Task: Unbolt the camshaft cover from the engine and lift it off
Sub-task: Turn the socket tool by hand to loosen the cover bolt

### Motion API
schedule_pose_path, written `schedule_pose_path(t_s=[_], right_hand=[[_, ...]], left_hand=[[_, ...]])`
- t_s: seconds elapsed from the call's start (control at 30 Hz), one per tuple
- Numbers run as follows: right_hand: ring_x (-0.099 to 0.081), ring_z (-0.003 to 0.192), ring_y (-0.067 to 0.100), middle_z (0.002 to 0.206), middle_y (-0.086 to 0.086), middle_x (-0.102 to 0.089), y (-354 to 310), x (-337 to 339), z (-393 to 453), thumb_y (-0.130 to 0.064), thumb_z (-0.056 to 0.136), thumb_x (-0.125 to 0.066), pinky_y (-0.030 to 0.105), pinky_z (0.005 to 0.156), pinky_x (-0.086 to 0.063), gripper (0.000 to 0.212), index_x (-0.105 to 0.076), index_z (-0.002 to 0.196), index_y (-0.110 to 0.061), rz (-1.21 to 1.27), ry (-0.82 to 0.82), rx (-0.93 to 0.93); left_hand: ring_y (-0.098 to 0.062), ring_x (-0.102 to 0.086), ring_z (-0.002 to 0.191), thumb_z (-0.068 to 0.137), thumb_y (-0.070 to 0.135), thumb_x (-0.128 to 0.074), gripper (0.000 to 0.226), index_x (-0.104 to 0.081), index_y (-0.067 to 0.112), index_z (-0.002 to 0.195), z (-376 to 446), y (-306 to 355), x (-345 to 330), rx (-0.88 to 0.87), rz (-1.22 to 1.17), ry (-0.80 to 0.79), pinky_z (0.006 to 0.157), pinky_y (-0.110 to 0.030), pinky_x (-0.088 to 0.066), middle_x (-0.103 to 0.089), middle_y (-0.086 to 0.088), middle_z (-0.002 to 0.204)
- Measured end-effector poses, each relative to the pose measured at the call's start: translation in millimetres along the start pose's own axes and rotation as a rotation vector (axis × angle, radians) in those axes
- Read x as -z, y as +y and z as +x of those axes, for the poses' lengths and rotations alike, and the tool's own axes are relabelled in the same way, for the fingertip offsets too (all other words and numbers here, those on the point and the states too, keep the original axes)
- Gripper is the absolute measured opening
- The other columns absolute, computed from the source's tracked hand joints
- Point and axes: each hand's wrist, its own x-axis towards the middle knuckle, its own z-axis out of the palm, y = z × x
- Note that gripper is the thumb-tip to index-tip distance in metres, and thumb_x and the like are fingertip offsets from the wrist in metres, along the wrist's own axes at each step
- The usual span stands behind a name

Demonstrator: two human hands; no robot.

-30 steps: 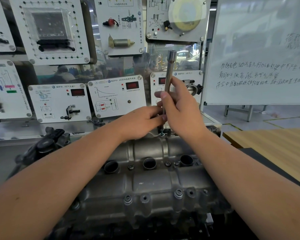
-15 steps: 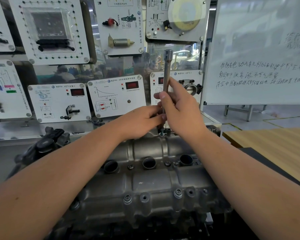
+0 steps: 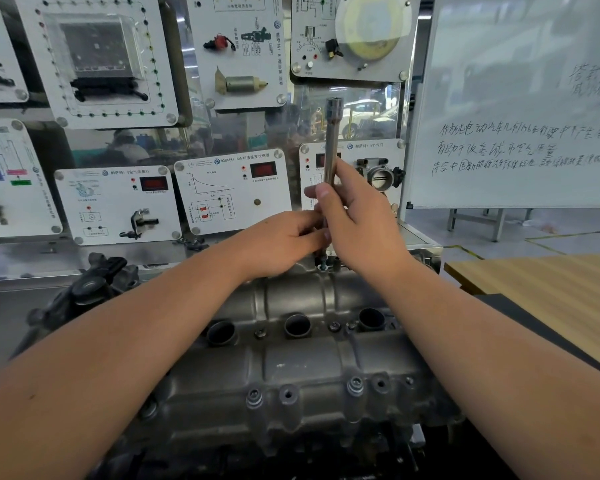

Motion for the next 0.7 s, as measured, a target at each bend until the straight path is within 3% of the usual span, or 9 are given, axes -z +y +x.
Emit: schedule_pose_path(t_s=[0.1,0.23,0.43,0.5,0.57,0.63,0.7], right_hand=[[-0.064,0.093,-0.002,0.095,-0.018,-0.069,1.1,-0.9,-0.6,-0.026,0.102,-0.057,0.008,0.076,-0.048,0.037,-0.052,0.138,-0.021,0.008,0.040,-0.009],[-0.062,0.079,0.008,0.086,-0.006,-0.068,1.0,-0.3,0.5,-0.021,0.102,-0.054,0.027,0.073,-0.051,0.017,-0.064,0.113,-0.011,-0.033,0.063,0.016],[-0.063,0.083,0.007,0.098,-0.002,-0.073,-0.5,0.1,1.0,-0.021,0.105,-0.047,0.026,0.073,-0.051,0.021,-0.063,0.114,-0.012,-0.045,-0.018,0.013],[-0.066,0.083,0.009,0.099,-0.004,-0.073,-0.8,0.0,0.5,-0.022,0.104,-0.050,0.023,0.072,-0.052,0.023,-0.060,0.125,-0.017,-0.009,-0.019,0.014],[-0.066,0.090,0.005,0.100,-0.010,-0.072,-0.3,-0.8,-0.6,-0.024,0.101,-0.058,0.011,0.073,-0.049,0.035,-0.054,0.135,-0.020,0.027,-0.006,0.004],[-0.063,0.090,-0.001,0.096,-0.014,-0.068,0.6,-1.1,-0.3,-0.023,0.100,-0.061,0.006,0.073,-0.046,0.037,-0.055,0.136,-0.019,0.008,0.022,-0.003],[-0.060,0.083,0.001,0.087,-0.012,-0.066,1.2,-1.1,0.8,-0.020,0.101,-0.058,0.010,0.069,-0.045,0.024,-0.061,0.124,-0.015,-0.041,0.036,0.016]], left_hand=[[-0.014,-0.067,0.104,0.105,0.047,-0.049,0.021,-0.063,0.035,0.116,0.7,0.4,0.1,-0.008,0.004,0.000,0.097,-0.045,-0.052,-0.072,0.004,0.111],[-0.026,-0.067,0.109,0.105,0.048,-0.050,0.035,-0.064,0.023,0.124,0.1,0.8,-0.9,0.000,-0.011,0.005,0.098,-0.054,-0.050,-0.072,-0.005,0.115],[-0.024,-0.068,0.107,0.106,0.049,-0.046,0.032,-0.067,0.029,0.119,1.2,-2.6,-1.6,0.031,-0.032,-0.009,0.098,-0.052,-0.051,-0.074,-0.002,0.111],[-0.015,-0.069,0.101,0.105,0.051,-0.048,0.023,-0.068,0.041,0.109,3.0,-5.0,-1.5,0.022,-0.019,0.005,0.091,-0.046,-0.054,-0.074,0.004,0.105],[0.000,-0.067,0.092,0.102,0.054,-0.049,0.014,-0.062,0.052,0.100,4.2,-6.0,-1.0,0.014,0.004,0.011,0.083,-0.034,-0.053,-0.072,0.015,0.098],[0.004,-0.065,0.093,0.102,0.054,-0.051,0.016,-0.063,0.047,0.109,4.4,-5.4,-0.7,0.004,0.010,0.009,0.084,-0.028,-0.053,-0.071,0.018,0.102],[-0.002,-0.067,0.098,0.103,0.051,-0.052,0.023,-0.066,0.038,0.117,4.3,-5.4,-1.2,0.003,-0.009,0.006,0.092,-0.033,-0.054,-0.073,0.013,0.107]])
